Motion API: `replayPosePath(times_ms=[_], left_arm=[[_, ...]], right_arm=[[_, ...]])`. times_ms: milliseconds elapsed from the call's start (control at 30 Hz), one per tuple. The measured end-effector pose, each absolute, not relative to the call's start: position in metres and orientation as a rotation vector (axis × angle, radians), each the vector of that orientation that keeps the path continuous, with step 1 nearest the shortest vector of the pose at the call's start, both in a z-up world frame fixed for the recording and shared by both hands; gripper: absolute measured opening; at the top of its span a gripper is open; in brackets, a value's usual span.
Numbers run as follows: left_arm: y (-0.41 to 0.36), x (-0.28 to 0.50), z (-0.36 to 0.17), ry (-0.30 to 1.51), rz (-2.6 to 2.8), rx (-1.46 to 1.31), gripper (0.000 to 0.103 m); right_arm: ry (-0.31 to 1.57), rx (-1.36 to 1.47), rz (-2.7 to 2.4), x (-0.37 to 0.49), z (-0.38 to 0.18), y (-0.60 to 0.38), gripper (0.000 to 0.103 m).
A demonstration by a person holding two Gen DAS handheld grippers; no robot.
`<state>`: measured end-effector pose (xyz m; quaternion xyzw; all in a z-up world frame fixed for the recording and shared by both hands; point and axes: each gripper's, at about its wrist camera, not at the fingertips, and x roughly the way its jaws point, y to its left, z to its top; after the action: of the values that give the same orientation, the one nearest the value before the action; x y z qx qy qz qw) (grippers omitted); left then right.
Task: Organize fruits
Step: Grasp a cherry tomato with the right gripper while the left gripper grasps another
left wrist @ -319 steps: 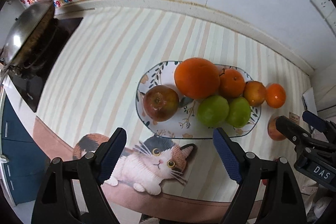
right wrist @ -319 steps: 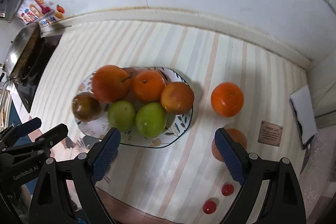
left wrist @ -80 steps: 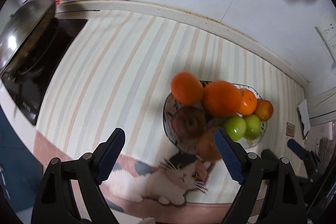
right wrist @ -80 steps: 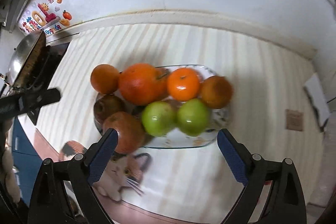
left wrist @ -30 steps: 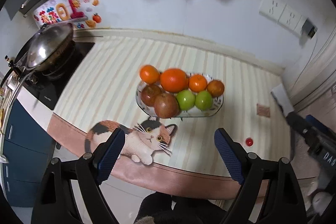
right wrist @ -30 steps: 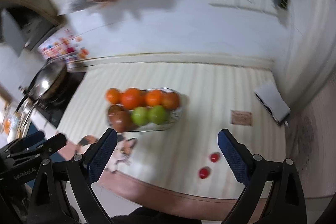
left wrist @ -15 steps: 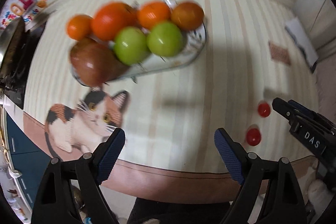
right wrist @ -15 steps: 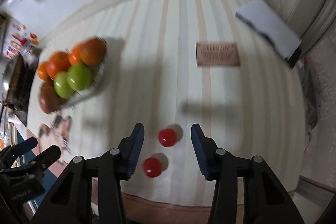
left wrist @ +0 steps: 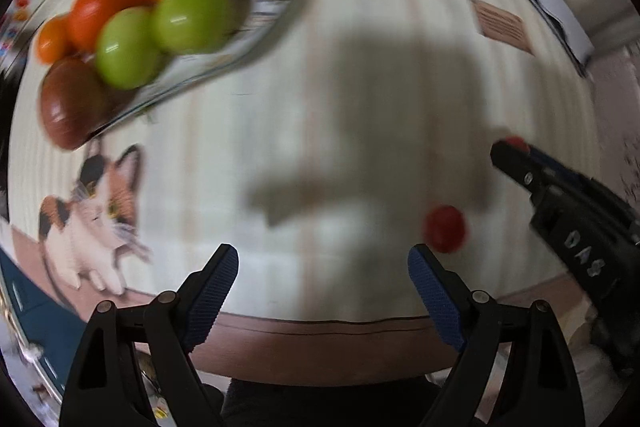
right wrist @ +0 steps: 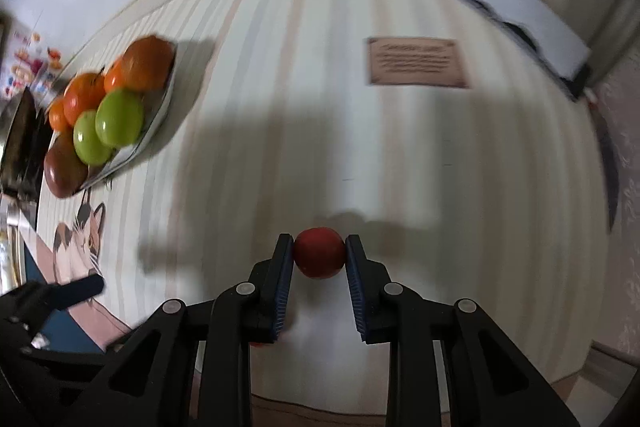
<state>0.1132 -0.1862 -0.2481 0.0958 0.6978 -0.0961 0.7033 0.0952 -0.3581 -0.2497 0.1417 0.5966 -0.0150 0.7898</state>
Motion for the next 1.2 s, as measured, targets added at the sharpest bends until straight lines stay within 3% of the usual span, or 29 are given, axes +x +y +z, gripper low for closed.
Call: replayPosePath(times_ms=[267, 333, 567, 733, 1200], left_arm=[[-0.248, 0.099, -0.266, 1.559, -0.377, 0.28, 0.086], [-0.26, 0.098, -0.27, 1.56, -0.401, 0.29, 0.074], [-0.283, 0.095, -0.276, 1.527, -0.432, 0.331, 0.055], [-0.292, 0.114, -0.267, 1.513, -0.441, 0.325, 0.031], [-0.236, 0.124, -0.245, 1.496, -0.456, 0.247, 0.026]], right_arm=[[1.287, 0.338, -0.145, 0.069, -0.245, -0.405, 0.028], [1.289, 0.352, -0.162, 0.063, -0.247, -0.412, 0.029], [1.283, 0.377, -0.181, 0.055, -0.245, -0.415, 0.029], [1.278, 0.374, -0.18, 0.059, -0.244, -0.414, 0.029], [1.242, 0.361, -0.16, 0.067, -0.227, -0.404, 0.029]])
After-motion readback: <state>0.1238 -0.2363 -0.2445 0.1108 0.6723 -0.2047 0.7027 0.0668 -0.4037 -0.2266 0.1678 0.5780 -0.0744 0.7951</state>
